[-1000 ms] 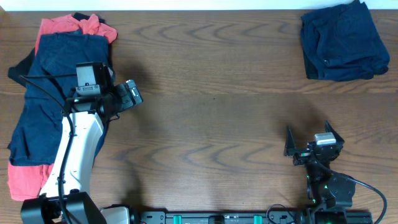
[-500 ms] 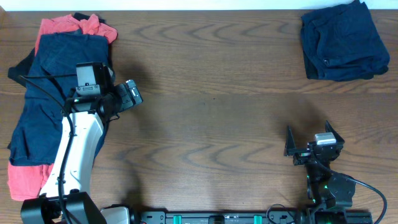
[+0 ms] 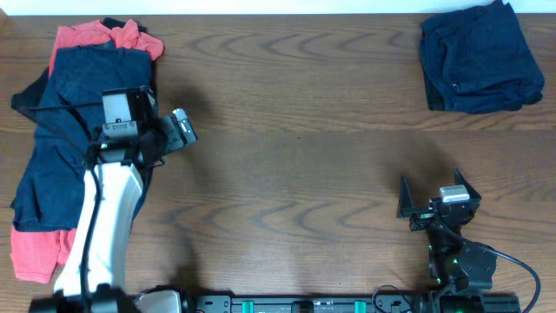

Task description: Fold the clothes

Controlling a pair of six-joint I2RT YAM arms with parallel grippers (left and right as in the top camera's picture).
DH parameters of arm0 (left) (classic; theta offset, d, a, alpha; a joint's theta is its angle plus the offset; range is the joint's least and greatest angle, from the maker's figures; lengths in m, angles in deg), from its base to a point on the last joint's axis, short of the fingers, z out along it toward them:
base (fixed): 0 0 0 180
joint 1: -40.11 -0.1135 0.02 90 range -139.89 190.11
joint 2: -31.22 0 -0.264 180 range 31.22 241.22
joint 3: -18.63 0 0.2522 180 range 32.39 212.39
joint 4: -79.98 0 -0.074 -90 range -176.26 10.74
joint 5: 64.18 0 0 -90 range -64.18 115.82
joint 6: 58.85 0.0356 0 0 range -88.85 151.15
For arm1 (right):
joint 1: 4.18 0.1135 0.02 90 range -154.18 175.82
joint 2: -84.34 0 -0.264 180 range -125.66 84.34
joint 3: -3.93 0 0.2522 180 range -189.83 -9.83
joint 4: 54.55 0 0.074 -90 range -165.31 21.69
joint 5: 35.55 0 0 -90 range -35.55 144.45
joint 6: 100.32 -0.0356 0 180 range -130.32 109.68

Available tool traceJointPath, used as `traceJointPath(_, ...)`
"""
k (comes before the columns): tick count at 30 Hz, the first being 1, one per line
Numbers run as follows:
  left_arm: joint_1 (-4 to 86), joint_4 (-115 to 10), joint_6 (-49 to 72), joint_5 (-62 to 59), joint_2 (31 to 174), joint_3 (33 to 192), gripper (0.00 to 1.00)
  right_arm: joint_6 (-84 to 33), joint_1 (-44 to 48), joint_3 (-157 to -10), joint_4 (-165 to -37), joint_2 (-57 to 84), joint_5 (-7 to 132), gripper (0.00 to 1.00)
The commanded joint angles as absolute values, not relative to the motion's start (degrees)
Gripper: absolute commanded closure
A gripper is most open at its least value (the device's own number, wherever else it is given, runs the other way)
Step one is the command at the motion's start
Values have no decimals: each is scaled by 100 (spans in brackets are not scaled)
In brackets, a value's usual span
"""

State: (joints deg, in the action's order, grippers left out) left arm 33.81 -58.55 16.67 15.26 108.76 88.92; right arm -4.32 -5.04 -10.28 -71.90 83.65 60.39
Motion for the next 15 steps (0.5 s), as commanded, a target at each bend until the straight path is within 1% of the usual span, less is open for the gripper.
traceJointPath(1,3446,-6282,2443,1088,10236,8615,2,-537,-454,-1014,-7214,8402,5984,1)
traceJointPath(4,3586,-6885,3583,575,9549,8149,2,-537,-454,-1014,-7214,8402,5984,1)
traceJointPath(6,3637,-7127,3944,525,9093,7828,3,-537,-454,-1014,-7214,8402,5984,1)
traceJointPath(15,3617,-7399,3968,682,6828,6470,2,-537,-454,-1014,-7214,8402,5984,1)
